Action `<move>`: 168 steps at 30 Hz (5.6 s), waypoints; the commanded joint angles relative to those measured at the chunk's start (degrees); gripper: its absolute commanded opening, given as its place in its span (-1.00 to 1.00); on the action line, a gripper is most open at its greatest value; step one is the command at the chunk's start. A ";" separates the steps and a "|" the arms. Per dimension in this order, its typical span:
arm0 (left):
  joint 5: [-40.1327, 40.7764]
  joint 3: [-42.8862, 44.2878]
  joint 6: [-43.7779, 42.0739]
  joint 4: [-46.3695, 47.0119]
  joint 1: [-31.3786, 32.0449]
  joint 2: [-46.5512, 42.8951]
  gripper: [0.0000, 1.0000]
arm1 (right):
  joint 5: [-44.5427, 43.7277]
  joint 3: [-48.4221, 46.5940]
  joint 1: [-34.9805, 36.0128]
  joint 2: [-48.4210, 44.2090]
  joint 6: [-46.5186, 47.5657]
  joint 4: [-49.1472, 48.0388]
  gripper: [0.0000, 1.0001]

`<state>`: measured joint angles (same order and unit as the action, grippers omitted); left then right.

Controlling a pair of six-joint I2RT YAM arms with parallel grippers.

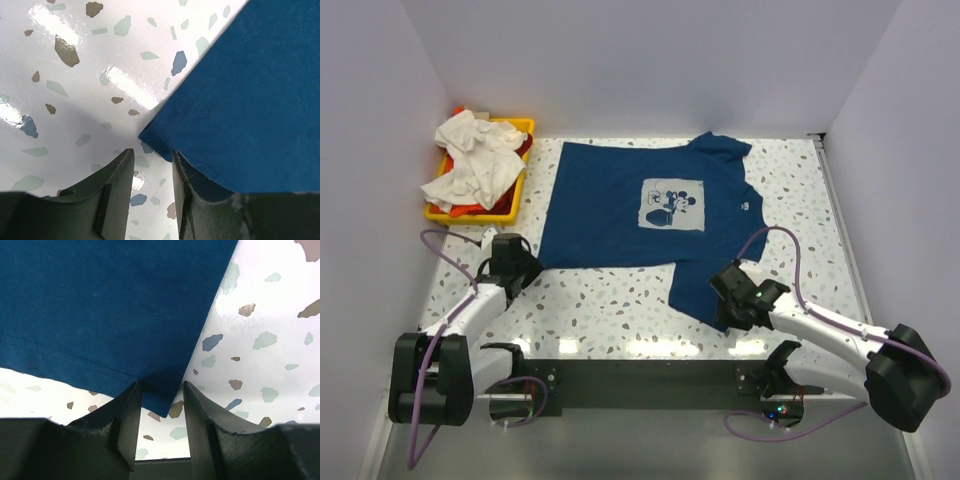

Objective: Fold and stack the t-shirts
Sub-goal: Flatten the tshirt out, then fold the tshirt

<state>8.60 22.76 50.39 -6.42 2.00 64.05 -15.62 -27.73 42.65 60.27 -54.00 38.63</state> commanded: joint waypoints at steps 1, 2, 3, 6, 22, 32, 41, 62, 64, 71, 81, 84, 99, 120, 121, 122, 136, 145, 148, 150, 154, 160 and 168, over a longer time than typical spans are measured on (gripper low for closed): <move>1.16 -0.61 0.41 3.60 -0.24 -1.12 -0.18 | -2.58 -0.40 0.32 0.73 -3.22 -0.14 -0.20; 1.16 -0.62 0.32 3.78 -0.24 -1.12 -0.21 | -2.92 -0.49 0.32 0.90 -3.22 0.04 -0.27; 1.16 -0.70 0.23 3.87 -0.24 -1.04 -0.21 | -3.28 -0.92 0.32 0.73 -3.31 0.47 -0.41; 1.42 -0.88 0.06 4.22 -0.24 -0.68 -0.21 | -4.85 -2.06 0.32 -1.90 -3.13 3.81 -0.82; 1.42 -0.88 0.41 9.57 -0.24 4.68 -0.25 | -5.83 -9.10 0.32 -19.48 -2.87 20.16 -1.00; 1.77 -1.41 0.32 11.07 -0.15 3.79 -0.34 | -6.44 -14.46 0.32 -19.76 -1.46 25.26 -1.00; 3.09 -1.49 -0.12 9.85 -0.15 2.84 -1.00 | -5.21 -13.15 0.32 -18.96 -2.25 24.47 -1.00; 9.15 6.66 -0.91 -0.79 2.56 -0.43 -1.00 | -12.41 -23.84 0.24 -10.64 3.72 22.02 -0.92; 10.82 11.93 -1.00 -1.84 4.84 4.29 -1.00 | -15.13 -26.23 -0.46 -7.11 6.26 19.91 -1.00; 11.09 24.51 0.23 -4.48 6.53 19.25 -1.00 | -6.81 -34.75 -13.02 8.27 15.58 8.05 -1.00; 10.39 37.69 0.94 -6.86 6.53 31.39 -1.00 | 0.15 -43.11 -20.94 24.36 19.63 -1.88 -1.00; 10.21 41.11 0.94 -8.43 6.35 34.55 -1.00 | 2.43 -43.81 -22.70 27.18 19.54 -3.73 -1.00; 9.24 45.44 -0.38 -8.26 4.24 37.90 -1.00 | 6.74 -49.26 -29.73 32.98 20.34 -5.67 -1.00; 7.66 48.60 -1.70 -7.47 2.75 38.95 -1.00 | 10.08 -50.32 -36.59 31.93 20.60 -6.29 -1.00; 7.66 49.04 -1.96 -7.65 2.75 39.13 -1.00 | 10.17 -49.54 -36.85 31.58 20.51 -6.55 -1.00; 7.66 49.83 -2.14 -8.00 2.75 39.31 -1.00 | 10.43 -49.10 -37.20 31.40 20.42 -6.99 -1.00; 7.92 53.88 -3.46 -9.32 2.75 42.65 -1.00 | 12.89 -47.94 -40.46 30.78 20.16 -8.75 -1.00; 7.66 53.96 -3.90 -9.14 2.22 42.91 -1.00 | 15.00 -54.35 -40.46 33.68 21.04 -7.43 -1.00; 7.57 53.88 -3.98 -9.05 2.04 42.91 -1.00 | 15.53 -56.12 -40.37 35.26 21.65 -7.17 -1.00; 7.31 53.88 -4.16 -8.97 2.04 43.00 -1.00 | 15.53 -56.91 -40.37 36.40 21.57 -7.17 -1.00; 7.13 54.05 -4.16 -8.79 1.96 43.17 -1.00 | 16.76 -59.37 -40.37 38.25 22.09 -6.55 -1.00; 6.25 54.58 -4.16 -8.44 1.96 44.05 -1.00 | 17.37 -61.04 -40.28 40.10 22.53 -6.02 -1.00; 5.46 55.98 -5.39 -7.83 1.96 45.99 -0.79 | 16.58 -62.18 -40.28 42.91 22.80 -6.02 -1.00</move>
<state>14.52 75.83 46.72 -15.94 4.51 109.21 1.02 -87.09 2.31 102.06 -32.25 32.97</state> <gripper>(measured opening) 0.083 0.011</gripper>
